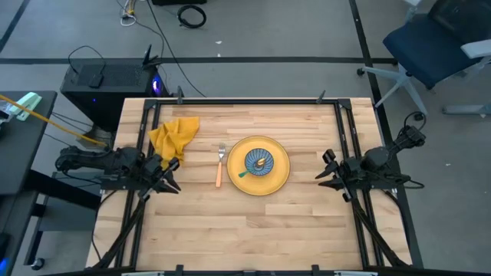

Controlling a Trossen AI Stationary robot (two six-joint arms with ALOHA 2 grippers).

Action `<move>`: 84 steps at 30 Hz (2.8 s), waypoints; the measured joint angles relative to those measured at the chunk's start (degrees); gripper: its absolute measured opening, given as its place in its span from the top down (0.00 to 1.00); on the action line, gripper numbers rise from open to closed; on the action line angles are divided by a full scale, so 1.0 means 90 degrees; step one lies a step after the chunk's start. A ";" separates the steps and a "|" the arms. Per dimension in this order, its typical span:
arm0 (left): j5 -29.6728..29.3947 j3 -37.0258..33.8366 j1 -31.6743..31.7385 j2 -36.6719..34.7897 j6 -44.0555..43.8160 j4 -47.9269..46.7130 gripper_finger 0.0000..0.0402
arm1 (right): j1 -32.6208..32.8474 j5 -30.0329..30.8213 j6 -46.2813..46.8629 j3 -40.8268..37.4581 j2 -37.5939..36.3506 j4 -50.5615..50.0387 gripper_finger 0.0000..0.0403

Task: Set table place
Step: Return to Home Position

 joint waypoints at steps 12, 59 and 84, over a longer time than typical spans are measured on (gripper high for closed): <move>-0.0002 0.0000 0.0000 0.0000 0.0000 0.0007 0.86 | 0.0000 0.0000 0.0000 0.0000 0.0002 0.0000 0.73; -0.0005 0.0000 0.0000 0.0000 0.0000 0.0015 0.85 | 0.0000 0.0000 0.0000 0.0002 0.0005 -0.0002 0.73; -0.0004 0.0000 -0.0001 0.0000 0.0000 0.0015 0.85 | 0.0000 0.0000 0.0002 0.0002 0.0005 -0.0002 0.73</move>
